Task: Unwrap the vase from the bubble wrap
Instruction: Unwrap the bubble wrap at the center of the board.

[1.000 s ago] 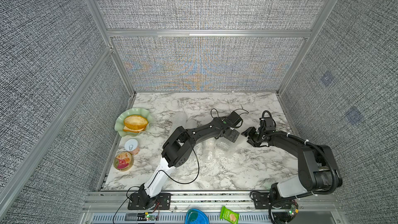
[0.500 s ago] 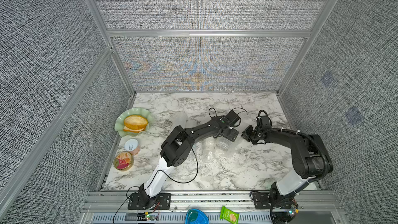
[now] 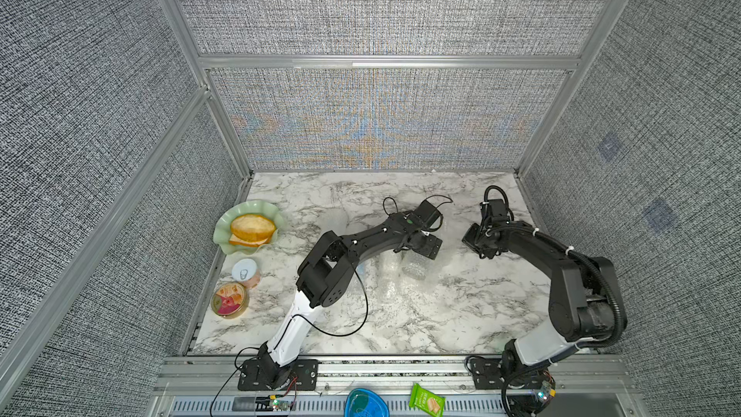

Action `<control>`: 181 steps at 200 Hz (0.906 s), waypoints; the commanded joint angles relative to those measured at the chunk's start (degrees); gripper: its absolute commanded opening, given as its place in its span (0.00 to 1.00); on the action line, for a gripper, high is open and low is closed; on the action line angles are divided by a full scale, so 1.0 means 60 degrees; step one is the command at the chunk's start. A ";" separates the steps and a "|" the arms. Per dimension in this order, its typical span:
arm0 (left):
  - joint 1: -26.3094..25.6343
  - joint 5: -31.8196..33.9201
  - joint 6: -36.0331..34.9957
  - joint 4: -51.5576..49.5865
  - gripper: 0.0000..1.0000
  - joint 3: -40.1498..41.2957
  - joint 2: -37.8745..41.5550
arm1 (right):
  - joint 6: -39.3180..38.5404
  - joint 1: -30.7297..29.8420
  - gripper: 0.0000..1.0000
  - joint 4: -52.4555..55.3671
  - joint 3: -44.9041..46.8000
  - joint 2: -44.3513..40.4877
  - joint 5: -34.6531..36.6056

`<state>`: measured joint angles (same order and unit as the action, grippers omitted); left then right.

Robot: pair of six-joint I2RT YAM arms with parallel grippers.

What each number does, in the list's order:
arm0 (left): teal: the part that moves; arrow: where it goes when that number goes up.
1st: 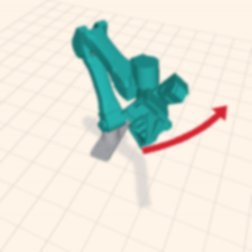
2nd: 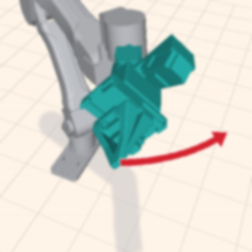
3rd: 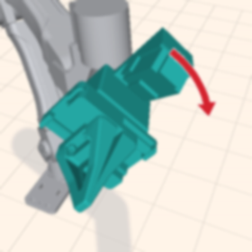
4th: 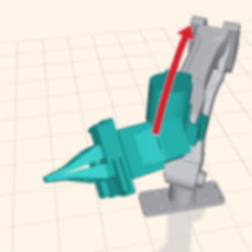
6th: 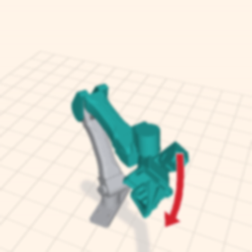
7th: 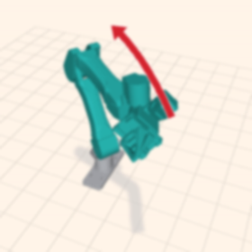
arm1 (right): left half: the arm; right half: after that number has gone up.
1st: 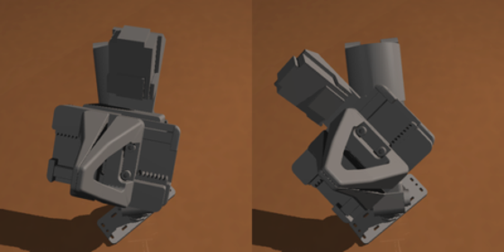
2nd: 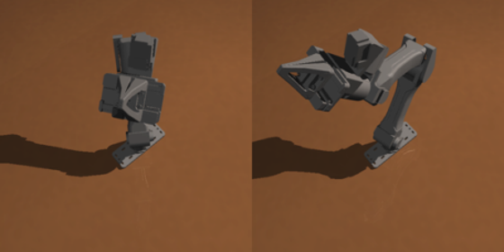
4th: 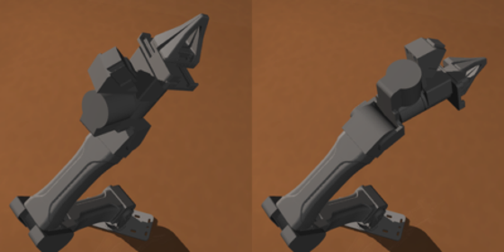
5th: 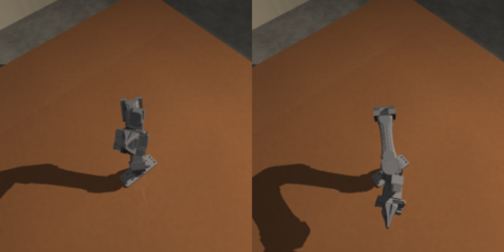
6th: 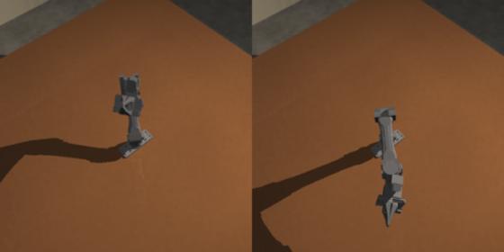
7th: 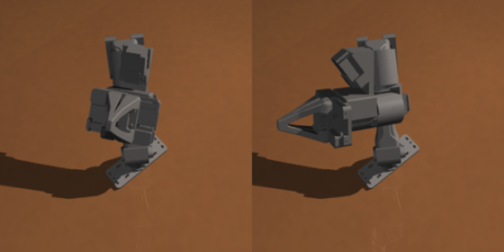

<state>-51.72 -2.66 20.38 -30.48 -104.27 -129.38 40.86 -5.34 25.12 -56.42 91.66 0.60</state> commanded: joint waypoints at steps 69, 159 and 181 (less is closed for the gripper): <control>0.0518 -0.0246 0.0222 -0.0015 0.87 0.0096 -0.0161 | -0.0849 -0.0271 0.27 0.0178 0.0451 -0.1569 -0.0378; 0.1551 -0.2303 0.0852 0.2087 0.85 0.2048 0.1336 | -0.0634 -0.1413 0.71 -0.0999 -0.0307 -0.1330 -0.2429; 0.1977 -0.2922 0.1108 0.2780 0.85 0.2745 0.1879 | -0.0433 -0.1680 0.72 -0.1198 -0.0538 -0.0954 -0.2510</control>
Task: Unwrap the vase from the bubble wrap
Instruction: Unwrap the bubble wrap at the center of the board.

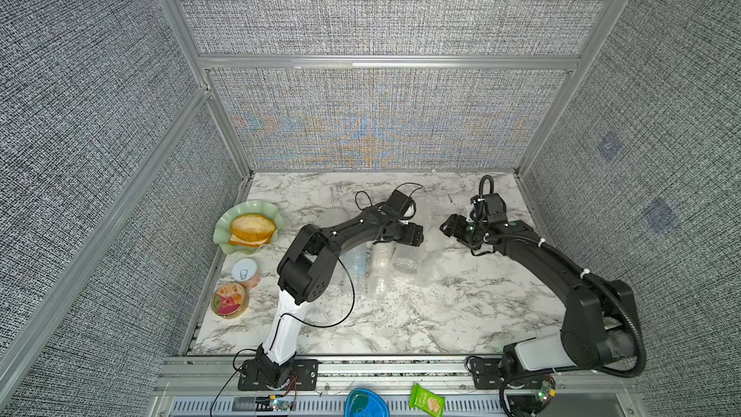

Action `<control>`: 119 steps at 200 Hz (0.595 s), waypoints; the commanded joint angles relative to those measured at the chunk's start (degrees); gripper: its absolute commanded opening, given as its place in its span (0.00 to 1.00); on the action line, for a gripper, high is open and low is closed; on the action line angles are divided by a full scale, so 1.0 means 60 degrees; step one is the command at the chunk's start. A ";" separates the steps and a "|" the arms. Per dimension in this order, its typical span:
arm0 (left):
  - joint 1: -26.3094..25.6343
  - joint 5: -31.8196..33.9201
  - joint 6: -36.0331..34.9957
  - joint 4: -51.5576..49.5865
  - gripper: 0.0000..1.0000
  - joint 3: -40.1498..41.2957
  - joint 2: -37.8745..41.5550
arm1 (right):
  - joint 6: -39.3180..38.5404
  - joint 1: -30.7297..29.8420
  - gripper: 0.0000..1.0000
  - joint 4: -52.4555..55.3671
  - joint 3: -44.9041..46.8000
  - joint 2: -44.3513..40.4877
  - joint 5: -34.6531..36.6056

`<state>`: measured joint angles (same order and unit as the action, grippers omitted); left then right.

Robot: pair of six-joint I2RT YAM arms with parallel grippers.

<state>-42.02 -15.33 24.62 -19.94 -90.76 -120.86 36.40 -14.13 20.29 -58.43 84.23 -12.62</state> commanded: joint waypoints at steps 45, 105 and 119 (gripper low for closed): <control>0.0916 -0.0528 0.0226 0.0767 0.85 0.0854 0.0961 | 0.0365 -0.0827 0.72 -0.0387 -0.0930 0.1358 -0.0170; 0.1558 -0.0433 0.0145 0.0849 0.84 0.1871 0.1992 | 0.0246 -0.1368 0.82 0.0630 -0.2169 0.3100 0.0521; 0.1640 -0.0440 0.0108 0.0903 0.84 0.2133 0.2210 | 0.0187 -0.1473 0.83 0.0928 -0.2388 0.3389 0.0853</control>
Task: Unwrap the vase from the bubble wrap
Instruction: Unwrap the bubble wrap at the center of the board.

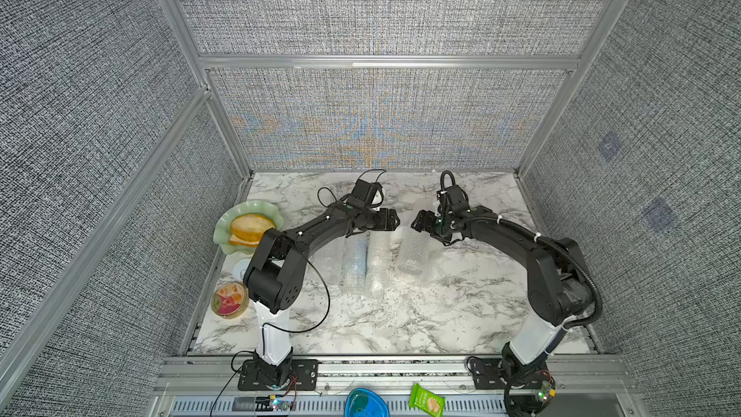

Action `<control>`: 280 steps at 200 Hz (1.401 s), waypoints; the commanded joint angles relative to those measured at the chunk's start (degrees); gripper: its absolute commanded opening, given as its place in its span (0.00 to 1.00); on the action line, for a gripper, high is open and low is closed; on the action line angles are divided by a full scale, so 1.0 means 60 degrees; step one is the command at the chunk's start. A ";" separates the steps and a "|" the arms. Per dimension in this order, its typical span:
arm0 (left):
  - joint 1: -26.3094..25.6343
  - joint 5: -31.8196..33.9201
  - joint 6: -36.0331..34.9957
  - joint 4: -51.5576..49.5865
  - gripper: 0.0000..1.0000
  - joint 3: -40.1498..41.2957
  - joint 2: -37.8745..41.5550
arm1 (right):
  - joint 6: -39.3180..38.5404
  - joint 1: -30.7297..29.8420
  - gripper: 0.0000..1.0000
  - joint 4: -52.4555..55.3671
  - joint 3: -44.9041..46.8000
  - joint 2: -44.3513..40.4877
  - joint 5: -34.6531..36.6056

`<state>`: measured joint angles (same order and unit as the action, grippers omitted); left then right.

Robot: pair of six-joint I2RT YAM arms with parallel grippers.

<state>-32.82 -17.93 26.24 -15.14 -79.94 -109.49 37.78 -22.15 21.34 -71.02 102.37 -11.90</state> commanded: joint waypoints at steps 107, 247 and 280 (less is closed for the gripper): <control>0.0573 -0.0045 -0.0242 0.0225 0.84 0.1521 0.1683 | -0.0861 -0.1278 0.75 0.4806 -0.3892 0.3181 0.4373; 0.0664 -0.0058 0.0000 0.0265 0.84 0.1722 0.2211 | -0.1354 -0.1641 0.76 0.7060 -0.3805 0.3985 0.9151; 0.0658 -0.0057 0.0123 0.0237 0.84 0.1750 0.2437 | -0.1565 -0.1887 0.84 0.5841 -0.3406 0.3158 0.7254</control>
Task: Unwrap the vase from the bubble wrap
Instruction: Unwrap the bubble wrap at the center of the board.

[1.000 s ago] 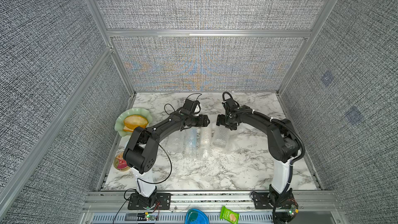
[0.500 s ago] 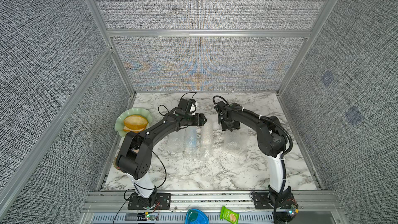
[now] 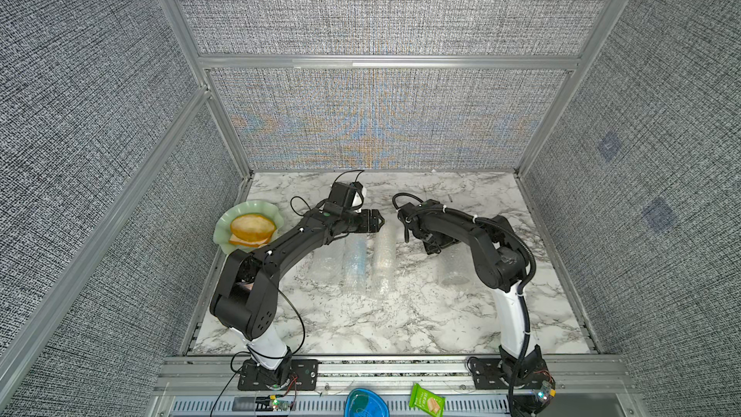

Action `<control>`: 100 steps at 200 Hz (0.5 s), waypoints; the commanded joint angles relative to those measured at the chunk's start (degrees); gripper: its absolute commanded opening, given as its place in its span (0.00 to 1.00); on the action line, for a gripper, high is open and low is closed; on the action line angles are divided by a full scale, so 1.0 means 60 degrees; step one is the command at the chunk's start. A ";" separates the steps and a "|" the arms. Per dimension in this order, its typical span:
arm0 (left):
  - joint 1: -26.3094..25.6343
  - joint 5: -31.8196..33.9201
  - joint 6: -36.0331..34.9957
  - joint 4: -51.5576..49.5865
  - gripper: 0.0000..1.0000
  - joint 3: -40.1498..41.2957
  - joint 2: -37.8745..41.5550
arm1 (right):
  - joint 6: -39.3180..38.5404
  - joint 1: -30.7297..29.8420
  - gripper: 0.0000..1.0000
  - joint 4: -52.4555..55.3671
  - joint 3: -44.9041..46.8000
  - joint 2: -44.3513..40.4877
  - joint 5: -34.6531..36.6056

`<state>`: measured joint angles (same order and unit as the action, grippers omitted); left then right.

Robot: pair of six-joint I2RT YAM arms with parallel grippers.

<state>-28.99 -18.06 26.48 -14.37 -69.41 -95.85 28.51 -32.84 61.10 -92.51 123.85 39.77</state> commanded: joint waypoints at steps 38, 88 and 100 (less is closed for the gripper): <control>0.0028 -0.0054 0.0153 0.0075 0.84 0.0133 0.0432 | 0.0305 -0.0108 0.85 -0.1749 0.0546 -0.1196 -0.3232; 0.0025 -0.0010 0.0288 0.0141 0.84 0.0502 0.0809 | 0.1276 -0.0006 0.84 -0.3948 0.1512 -0.2204 -0.6302; 0.0020 0.0019 0.0317 0.0126 0.84 0.0551 0.0905 | 0.1639 0.0046 0.84 -0.4858 0.1916 -0.2449 -0.7209</control>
<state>-28.99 -18.04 27.70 -14.55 -66.46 -91.48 32.56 -32.77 43.59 -84.14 110.96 14.35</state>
